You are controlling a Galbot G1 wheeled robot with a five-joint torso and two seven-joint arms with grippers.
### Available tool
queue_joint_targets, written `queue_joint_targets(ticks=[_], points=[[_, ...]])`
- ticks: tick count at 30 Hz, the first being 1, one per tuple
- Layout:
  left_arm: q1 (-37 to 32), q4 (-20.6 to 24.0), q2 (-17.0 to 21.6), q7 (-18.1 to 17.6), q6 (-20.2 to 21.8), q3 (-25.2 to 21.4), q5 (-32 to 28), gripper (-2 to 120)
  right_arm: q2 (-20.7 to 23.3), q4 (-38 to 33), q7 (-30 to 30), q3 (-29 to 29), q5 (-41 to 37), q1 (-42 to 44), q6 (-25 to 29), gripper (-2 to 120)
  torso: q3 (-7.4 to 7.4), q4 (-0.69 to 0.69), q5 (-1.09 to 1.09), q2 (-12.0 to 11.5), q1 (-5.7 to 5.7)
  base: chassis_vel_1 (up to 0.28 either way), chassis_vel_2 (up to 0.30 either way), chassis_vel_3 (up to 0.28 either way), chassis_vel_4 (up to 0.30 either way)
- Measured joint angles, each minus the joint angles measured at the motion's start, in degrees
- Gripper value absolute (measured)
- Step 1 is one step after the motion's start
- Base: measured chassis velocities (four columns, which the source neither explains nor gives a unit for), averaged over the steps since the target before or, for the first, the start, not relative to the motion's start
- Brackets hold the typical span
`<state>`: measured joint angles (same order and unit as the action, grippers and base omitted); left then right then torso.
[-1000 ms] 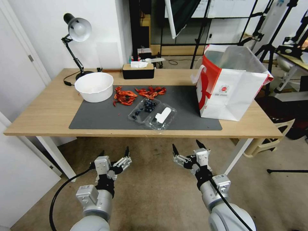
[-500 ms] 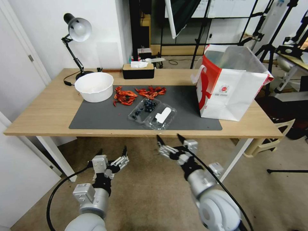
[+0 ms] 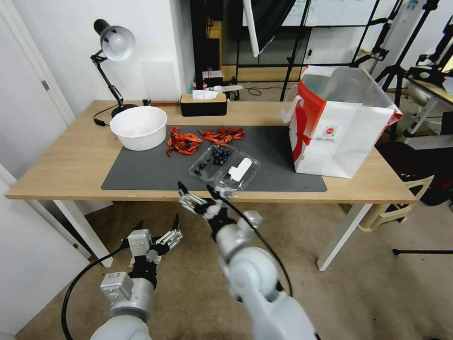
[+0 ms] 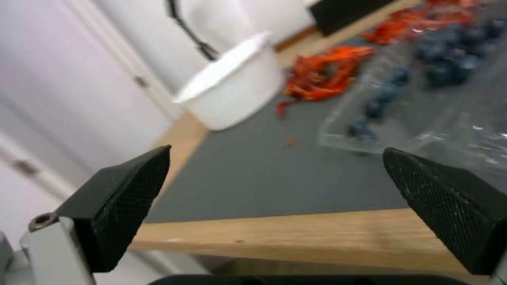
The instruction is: Close the takeout container lid, then place the container into the takeout bag.
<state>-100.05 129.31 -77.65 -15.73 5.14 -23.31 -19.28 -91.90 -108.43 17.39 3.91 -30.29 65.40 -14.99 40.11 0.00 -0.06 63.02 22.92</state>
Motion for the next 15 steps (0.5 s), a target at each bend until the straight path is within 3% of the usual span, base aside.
queue_joint_targets(ticks=[9,15], points=[[0.0,-1.1,0.2,0.0,-1.2,-0.7,0.0,100,-0.1,2.5,12.1,3.0,-1.3,-2.5,-1.4,100,0.0,-0.01,0.05,0.0,0.0,0.0,0.0,0.0,0.0],[0.0,-1.5,0.1,-0.1,-1.6,-0.6,0.0,100,-0.1,3.0,12.3,3.2,0.1,-2.8,-0.3,100,0.0,-0.01,0.04,0.0,0.0,0.0,0.0,0.0,0.0]])
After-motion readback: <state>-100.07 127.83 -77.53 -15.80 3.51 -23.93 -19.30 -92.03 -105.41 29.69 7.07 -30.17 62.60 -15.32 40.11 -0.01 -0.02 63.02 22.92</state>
